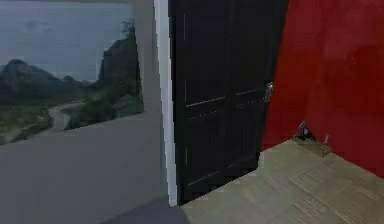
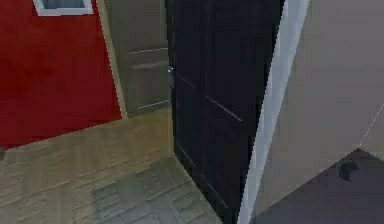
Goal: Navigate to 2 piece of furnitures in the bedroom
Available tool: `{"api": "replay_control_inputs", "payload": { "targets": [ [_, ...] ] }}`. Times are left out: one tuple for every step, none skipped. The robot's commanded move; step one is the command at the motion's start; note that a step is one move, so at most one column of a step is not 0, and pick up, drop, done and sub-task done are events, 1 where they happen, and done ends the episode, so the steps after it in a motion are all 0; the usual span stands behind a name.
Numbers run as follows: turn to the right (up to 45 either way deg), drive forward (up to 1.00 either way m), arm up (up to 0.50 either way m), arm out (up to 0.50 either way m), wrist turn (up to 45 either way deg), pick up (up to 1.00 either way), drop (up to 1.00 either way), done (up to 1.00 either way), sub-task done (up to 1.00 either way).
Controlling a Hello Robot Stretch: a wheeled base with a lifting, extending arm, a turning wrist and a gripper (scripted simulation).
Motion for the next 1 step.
{"api": "replay_control_inputs", "payload": {
  "targets": [
    [-45.0,0.0,0.0,0.0,0.0,0.0,0.0,0.0,0.0]
  ]
}}
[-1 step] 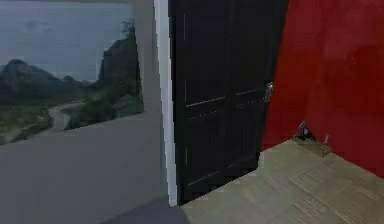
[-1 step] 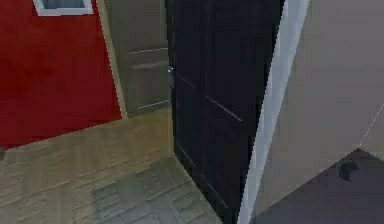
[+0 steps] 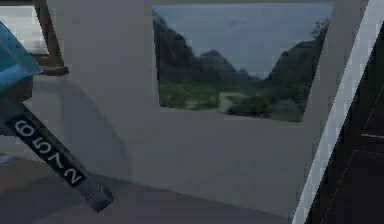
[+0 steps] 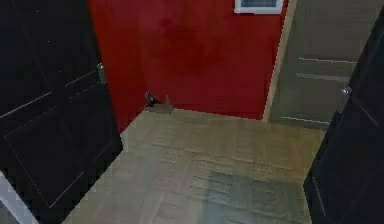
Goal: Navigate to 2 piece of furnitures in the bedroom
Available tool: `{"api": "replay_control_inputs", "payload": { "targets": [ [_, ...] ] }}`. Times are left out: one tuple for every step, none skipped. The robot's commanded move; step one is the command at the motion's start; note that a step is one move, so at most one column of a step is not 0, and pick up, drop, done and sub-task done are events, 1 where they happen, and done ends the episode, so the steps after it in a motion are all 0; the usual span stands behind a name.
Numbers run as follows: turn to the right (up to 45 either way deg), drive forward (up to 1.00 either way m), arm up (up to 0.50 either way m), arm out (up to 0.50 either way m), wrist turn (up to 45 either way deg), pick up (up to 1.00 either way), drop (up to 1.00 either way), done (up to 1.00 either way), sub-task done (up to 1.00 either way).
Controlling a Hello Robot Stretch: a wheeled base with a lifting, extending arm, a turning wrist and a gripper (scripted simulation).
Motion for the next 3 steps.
{"api": "replay_control_inputs", "payload": {
  "targets": [
    [-45.0,0.0,0.0,0.0,0.0,0.0,0.0,0.0,0.0],
    [-45.0,0.0,0.0,0.0,0.0,0.0,0.0,0.0,0.0],
    [-3.0,0.0,0.0,0.0,0.0,0.0,0.0,0.0,0.0]
  ]
}}
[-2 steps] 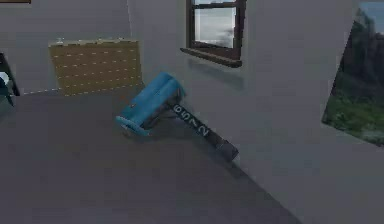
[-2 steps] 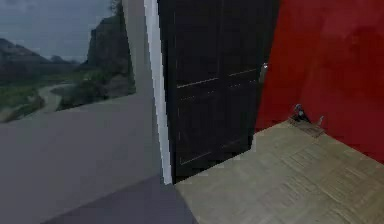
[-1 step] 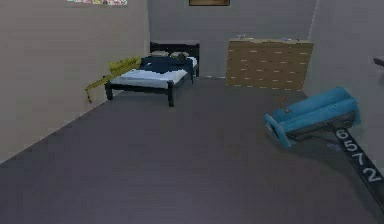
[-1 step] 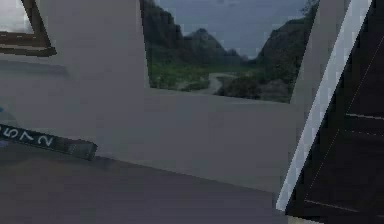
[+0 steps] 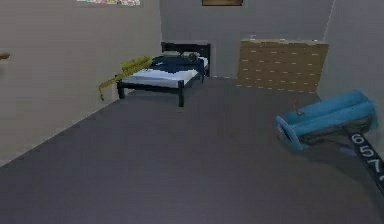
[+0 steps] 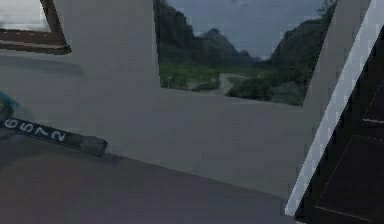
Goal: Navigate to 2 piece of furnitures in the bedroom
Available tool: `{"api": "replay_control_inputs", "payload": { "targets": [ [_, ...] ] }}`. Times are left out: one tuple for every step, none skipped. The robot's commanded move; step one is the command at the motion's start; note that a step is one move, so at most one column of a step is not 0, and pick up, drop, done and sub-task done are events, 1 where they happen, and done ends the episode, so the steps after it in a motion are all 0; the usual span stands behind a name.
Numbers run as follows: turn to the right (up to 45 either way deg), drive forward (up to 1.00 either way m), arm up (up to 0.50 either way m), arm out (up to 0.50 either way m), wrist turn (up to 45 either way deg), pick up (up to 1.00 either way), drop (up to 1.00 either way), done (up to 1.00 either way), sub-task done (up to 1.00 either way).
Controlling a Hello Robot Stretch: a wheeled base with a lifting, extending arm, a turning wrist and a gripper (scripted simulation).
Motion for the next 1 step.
{"api": "replay_control_inputs", "payload": {
  "targets": [
    [0.0,0.45,0.0,0.0,0.0,0.0,0.0,0.0,0.0]
  ]
}}
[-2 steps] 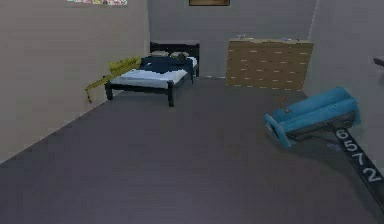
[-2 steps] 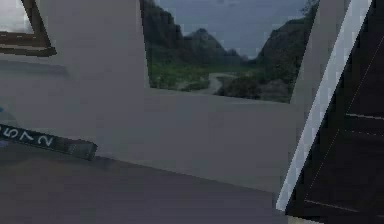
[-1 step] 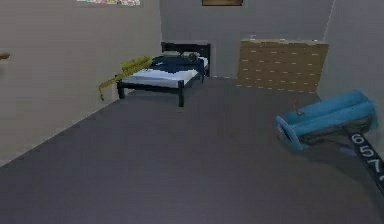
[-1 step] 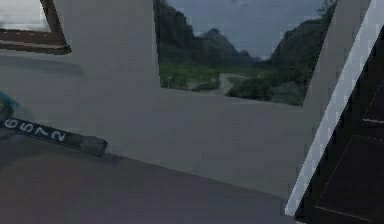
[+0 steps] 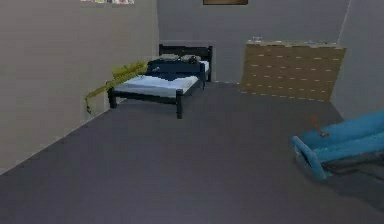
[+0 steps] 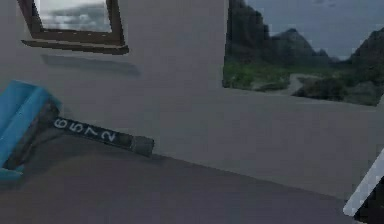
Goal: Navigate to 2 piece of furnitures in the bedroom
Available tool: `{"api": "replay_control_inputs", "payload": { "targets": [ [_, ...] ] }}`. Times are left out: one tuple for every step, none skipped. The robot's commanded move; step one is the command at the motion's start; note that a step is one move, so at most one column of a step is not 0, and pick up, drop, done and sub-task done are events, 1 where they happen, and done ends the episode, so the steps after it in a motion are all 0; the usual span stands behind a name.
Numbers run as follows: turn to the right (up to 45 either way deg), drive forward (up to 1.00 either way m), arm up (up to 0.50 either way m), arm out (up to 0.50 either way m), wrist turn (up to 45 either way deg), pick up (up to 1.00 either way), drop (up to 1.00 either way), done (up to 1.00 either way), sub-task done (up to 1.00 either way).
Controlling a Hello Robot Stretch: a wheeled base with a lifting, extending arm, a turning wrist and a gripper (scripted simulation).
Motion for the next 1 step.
{"api": "replay_control_inputs", "payload": {
  "targets": [
    [9.0,0.0,0.0,0.0,0.0,0.0,0.0,0.0,0.0]
  ]
}}
